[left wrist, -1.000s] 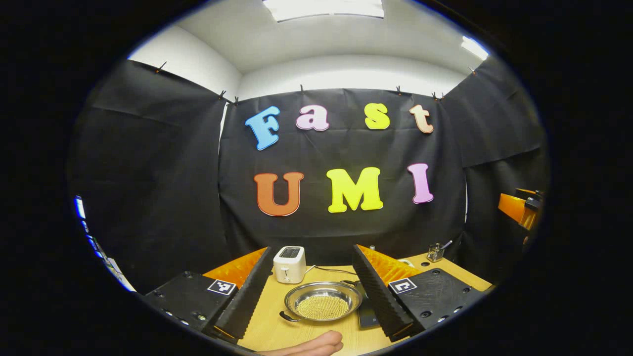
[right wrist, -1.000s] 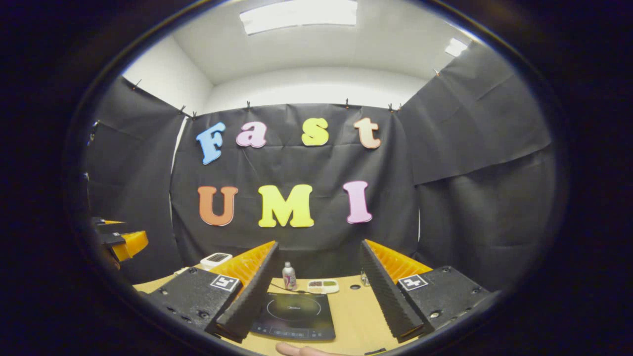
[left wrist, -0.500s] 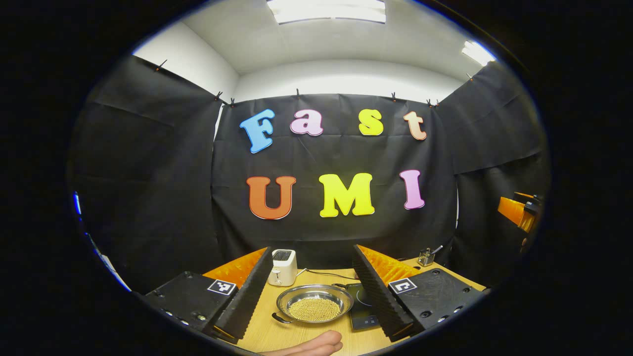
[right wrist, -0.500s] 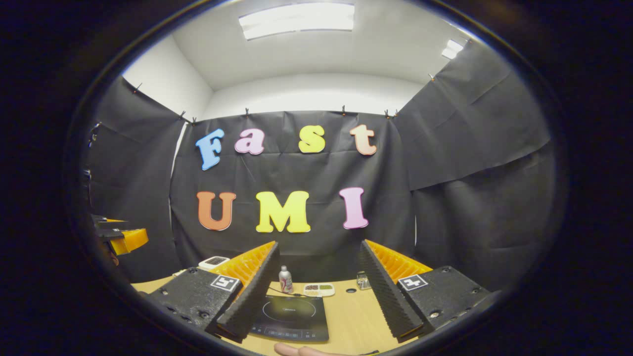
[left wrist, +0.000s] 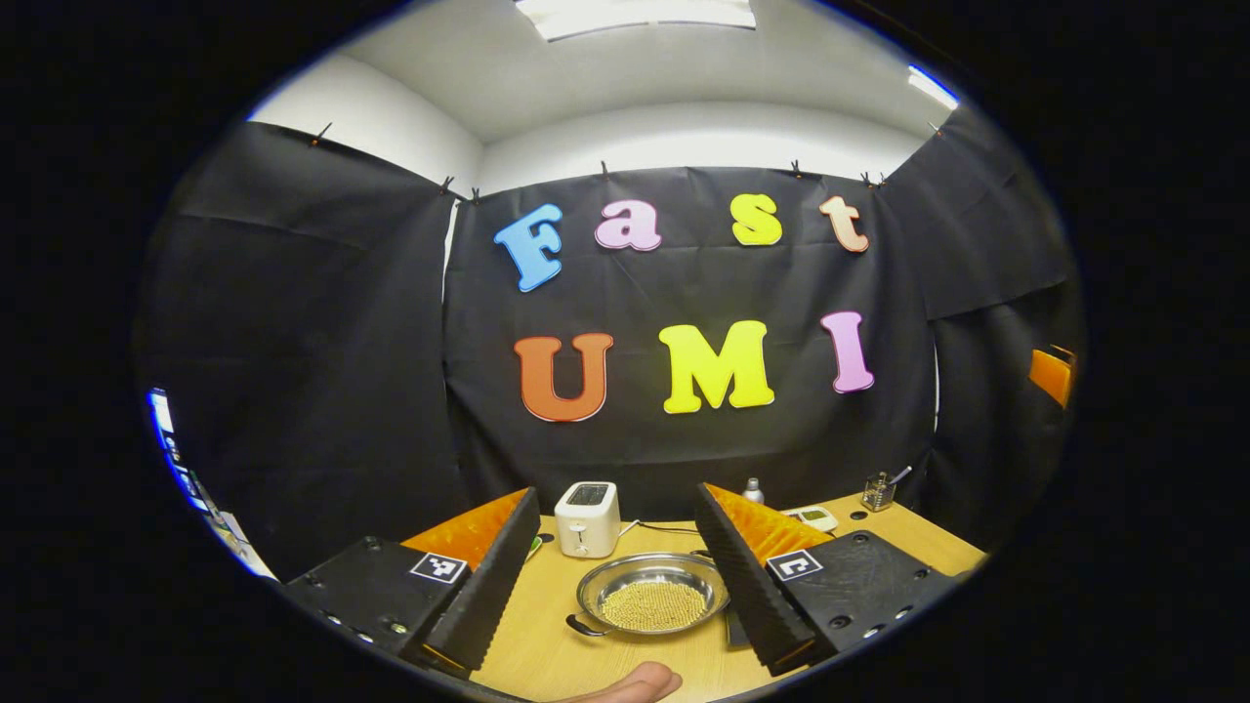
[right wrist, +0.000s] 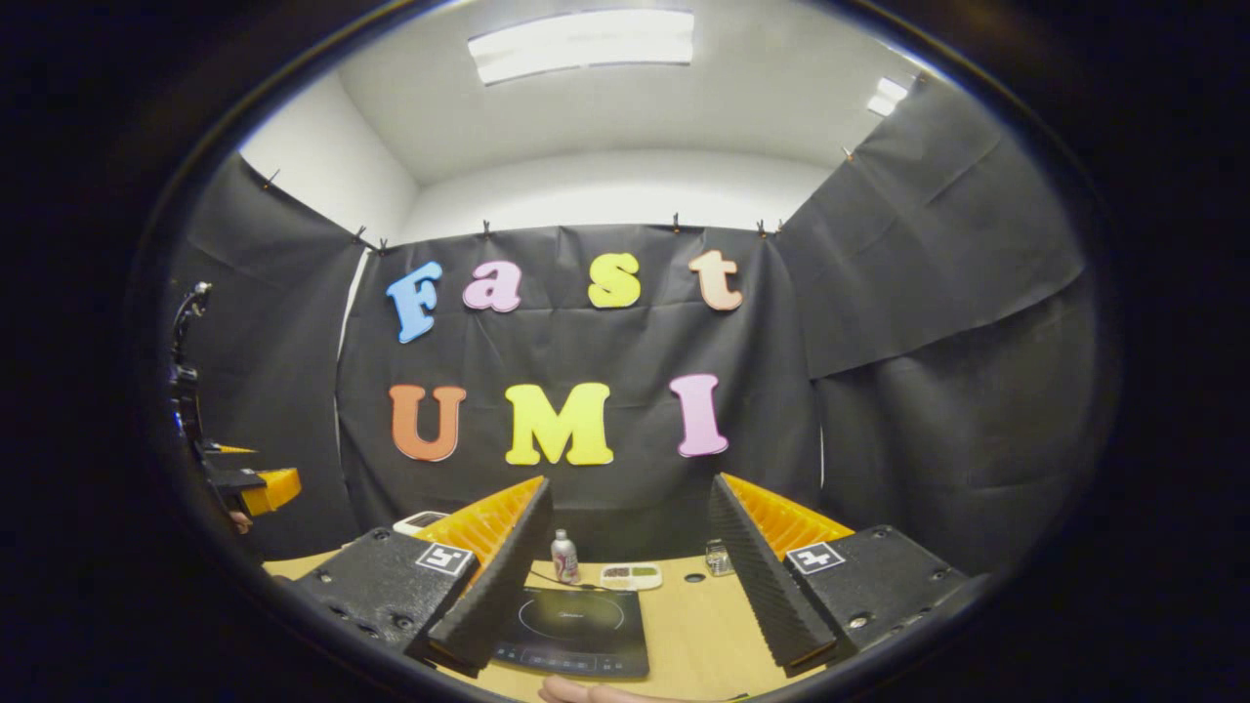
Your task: First push the handle of the pot to place it horizontally, then grasp the pot with both hands and set it on the induction cooktop.
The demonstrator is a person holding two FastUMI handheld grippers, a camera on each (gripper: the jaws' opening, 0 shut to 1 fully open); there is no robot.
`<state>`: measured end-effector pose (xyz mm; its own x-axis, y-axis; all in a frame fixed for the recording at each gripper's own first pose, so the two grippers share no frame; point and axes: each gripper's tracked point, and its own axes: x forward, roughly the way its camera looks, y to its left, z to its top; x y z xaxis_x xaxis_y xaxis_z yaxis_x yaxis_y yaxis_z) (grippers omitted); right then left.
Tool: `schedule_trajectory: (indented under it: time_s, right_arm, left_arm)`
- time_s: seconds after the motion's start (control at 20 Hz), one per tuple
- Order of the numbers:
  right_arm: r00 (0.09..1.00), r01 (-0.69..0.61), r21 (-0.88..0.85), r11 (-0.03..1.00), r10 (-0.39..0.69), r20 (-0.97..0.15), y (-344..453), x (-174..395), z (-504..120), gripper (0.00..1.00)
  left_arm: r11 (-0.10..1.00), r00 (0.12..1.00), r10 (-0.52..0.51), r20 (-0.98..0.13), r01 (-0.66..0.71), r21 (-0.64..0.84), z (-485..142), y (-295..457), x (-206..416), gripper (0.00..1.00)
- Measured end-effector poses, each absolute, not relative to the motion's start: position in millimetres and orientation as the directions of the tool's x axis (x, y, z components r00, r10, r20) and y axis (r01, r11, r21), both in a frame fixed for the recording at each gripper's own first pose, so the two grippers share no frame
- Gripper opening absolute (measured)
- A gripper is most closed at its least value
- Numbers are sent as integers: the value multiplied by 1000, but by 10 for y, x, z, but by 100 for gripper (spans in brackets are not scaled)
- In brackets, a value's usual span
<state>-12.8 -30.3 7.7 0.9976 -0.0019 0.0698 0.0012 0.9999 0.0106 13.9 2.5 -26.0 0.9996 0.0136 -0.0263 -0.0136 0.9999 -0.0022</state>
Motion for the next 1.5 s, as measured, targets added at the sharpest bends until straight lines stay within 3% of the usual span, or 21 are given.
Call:
schedule_trajectory:
  time_s: [0.05,0.1,0.35,0.5,0.55,1.05,1.5]
  right_arm:
    - [998,2,13,1000,-3,66,-322,-110,61,99]
    - [998,3,15,1000,-4,61,-334,-96,44,99]
    - [999,4,24,1000,-5,38,-376,-25,-67,99]
    - [1000,2,20,1000,-2,15,-354,39,-147,99]
    - [1000,-1,20,1000,0,9,-340,56,-164,99]
    - [1000,-2,11,1000,3,-11,-297,138,-252,99]
    - [999,-6,-9,1000,6,-35,-266,207,-361,99]
  left_arm:
    - [1000,999,-3,-45,3,-13,-327,-5,180,80]
    - [1000,997,-11,-80,9,-23,-445,-20,203,85]
    - [1000,981,1,-193,-3,-11,-823,67,368,67]
    - [999,971,23,-236,-32,-34,-1034,194,411,7]
    - [999,968,18,-250,-31,-45,-1083,195,411,0]
    - [997,884,33,-466,-63,-48,-2090,414,617,0]
    - [994,769,-43,-638,-31,-104,-2992,304,613,0]
